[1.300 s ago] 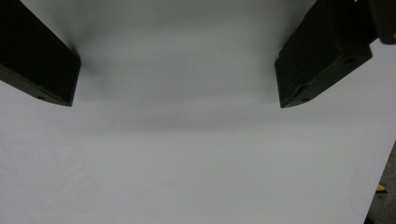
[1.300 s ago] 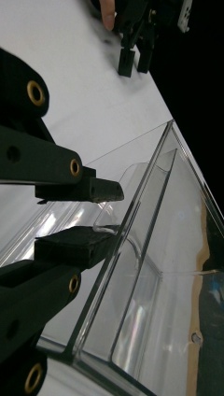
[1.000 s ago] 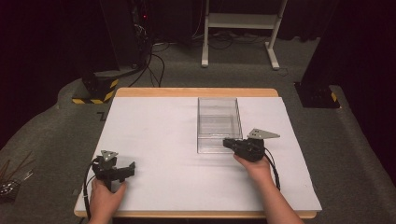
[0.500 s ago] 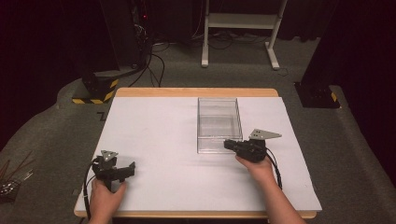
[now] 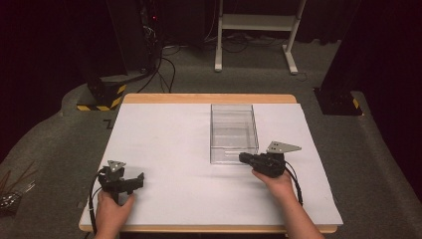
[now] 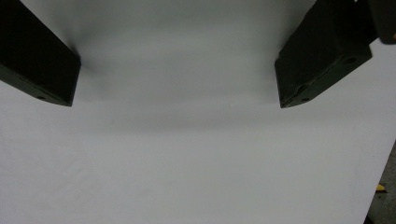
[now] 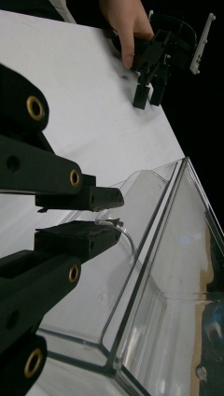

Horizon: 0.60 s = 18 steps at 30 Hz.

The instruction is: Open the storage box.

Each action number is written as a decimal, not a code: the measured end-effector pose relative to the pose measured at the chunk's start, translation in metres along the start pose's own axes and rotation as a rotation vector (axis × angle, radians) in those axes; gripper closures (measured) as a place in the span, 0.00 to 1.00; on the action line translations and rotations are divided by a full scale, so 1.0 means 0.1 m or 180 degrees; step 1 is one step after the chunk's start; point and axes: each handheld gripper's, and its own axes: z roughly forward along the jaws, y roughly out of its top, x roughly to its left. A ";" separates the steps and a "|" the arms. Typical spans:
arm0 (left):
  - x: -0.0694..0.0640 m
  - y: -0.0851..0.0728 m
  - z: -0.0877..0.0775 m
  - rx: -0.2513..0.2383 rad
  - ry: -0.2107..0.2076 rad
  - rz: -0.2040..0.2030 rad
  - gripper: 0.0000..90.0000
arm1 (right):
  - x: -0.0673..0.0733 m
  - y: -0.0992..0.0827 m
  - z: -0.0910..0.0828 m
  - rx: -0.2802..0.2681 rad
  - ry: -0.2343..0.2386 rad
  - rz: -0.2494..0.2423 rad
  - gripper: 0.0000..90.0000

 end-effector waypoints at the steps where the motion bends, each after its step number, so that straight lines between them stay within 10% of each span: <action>1: 0.00 0.00 0.00 0.0000 0.0000 0.0000 0.00 | 0.00 0.00 0.00 0.0000 0.0000 0.0000 0.91; 18: 0.00 0.00 0.00 0.0000 0.0000 0.0000 0.00 | 0.07 -0.05 -0.05 -0.0008 0.0042 -0.0043 0.92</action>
